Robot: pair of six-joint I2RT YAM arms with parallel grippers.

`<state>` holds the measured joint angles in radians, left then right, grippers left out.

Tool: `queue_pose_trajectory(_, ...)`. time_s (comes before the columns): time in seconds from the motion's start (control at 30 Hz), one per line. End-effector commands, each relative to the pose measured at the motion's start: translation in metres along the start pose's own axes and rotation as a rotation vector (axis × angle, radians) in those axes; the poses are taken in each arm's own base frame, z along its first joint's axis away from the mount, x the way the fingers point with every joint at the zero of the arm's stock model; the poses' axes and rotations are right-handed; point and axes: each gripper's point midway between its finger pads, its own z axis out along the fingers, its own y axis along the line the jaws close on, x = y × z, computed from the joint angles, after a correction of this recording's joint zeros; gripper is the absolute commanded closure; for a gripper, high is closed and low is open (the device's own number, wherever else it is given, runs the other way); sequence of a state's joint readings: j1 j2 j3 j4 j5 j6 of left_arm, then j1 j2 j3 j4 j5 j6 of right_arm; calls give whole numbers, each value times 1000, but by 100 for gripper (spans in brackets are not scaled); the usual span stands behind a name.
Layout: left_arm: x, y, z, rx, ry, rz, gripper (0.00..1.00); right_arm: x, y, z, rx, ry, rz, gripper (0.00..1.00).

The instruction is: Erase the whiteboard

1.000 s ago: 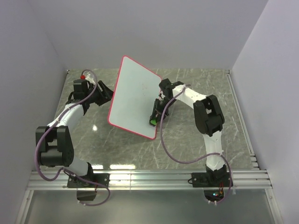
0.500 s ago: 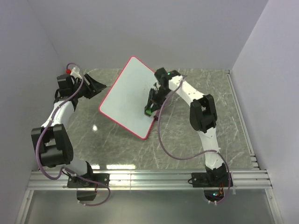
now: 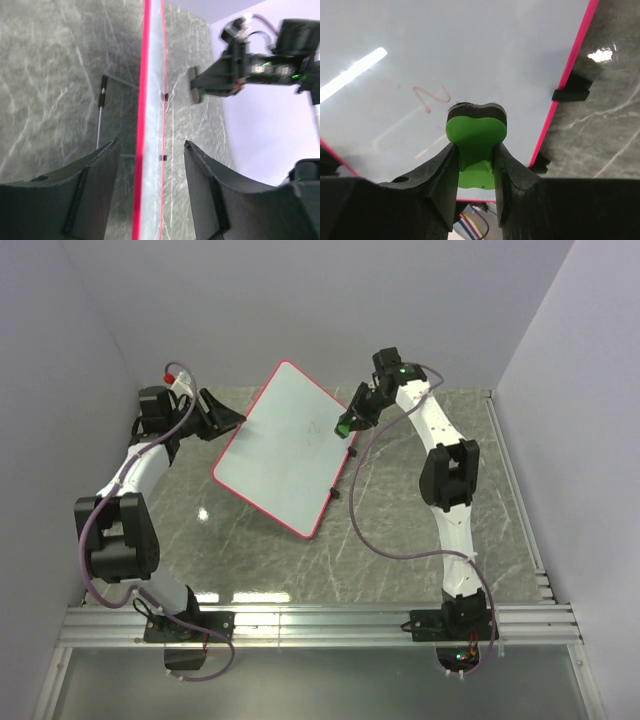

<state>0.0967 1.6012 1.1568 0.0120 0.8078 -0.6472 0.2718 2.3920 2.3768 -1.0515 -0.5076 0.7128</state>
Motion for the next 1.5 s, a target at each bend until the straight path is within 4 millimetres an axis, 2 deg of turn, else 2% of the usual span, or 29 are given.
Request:
queue_pose_trajectory(0.0, -24, -27, 7, 74, -10, 85, 41, -1, 2, 23, 58, -51, -33, 100)
queue_pose_trajectory(0.03, -19, -23, 11, 61, 20, 89, 42, -2, 2, 26, 67, -66, -37, 100)
queue_pose_trajectory(0.07, -13, -29, 18, 66, 46, 105, 42, -7, -5, 28, 108, -104, -37, 100)
queue_pose_trajectory(0.1, -19, -38, 22, 68, 44, 142, 44, -5, -3, 31, 122, -120, -35, 100)
queue_pose_trajectory(0.13, -10, -35, 26, 44, 82, 162, 45, -9, 0, 32, 122, -153, -41, 100)
queue_pose_trajectory(0.17, 2, -41, 38, 50, 120, 181, 45, -9, 0, 33, 130, -167, -40, 100)
queue_pose_trajectory(0.2, 0, -46, 42, 45, 118, 200, 46, -12, 2, 35, 139, -196, -30, 100)
queue_pose_trajectory(0.3, 10, -45, 52, 35, 136, 182, 48, -19, 17, 42, 89, -233, -15, 100)
queue_pose_trajectory(0.43, 20, -44, 58, 44, 165, 159, 52, -25, 44, 50, -5, -259, -13, 100)
queue_pose_trajectory(0.47, 23, -45, 59, 46, 176, 162, 53, -27, 44, 55, -15, -258, -6, 100)
queue_pose_trajectory(0.6, 31, -44, 62, 32, 209, 169, 56, -25, 59, 71, -93, -225, 41, 100)
queue_pose_trajectory(0.7, 34, -47, 60, 39, 216, 168, 57, -19, 80, 81, -192, -184, 49, 100)
queue_pose_trajectory(0.83, 38, -46, 60, 31, 227, 179, 57, -17, 114, 84, -352, -149, 55, 100)
queue_pose_trajectory(1.0, 39, -46, 59, 34, 219, 179, 58, -16, 127, 82, -410, -127, 68, 100)
queue_pose_trajectory(1.1, 34, -49, 58, 30, 206, 190, 58, -12, 119, 82, -381, -112, 60, 100)
queue_pose_trajectory(1.2, 21, -56, 55, 20, 175, 211, 57, 2, 100, 86, -314, -81, 36, 100)
queue_pose_trajectory(1.3, 1, -61, 51, 13, 137, 225, 57, 22, 69, 90, -207, -20, 22, 100)
queue_pose_trajectory(1.33, -11, -65, 48, 10, 114, 237, 57, 30, 57, 90, -175, -2, 1, 100)
queue_pose_trajectory(1.37, -13, -64, 46, 2, 114, 236, 56, 34, 48, 91, -148, 12, -1, 100)
queue_pose_trajectory(1.47, -34, -62, 37, -30, 55, 259, 49, 54, 22, 90, -71, 62, -5, 100)
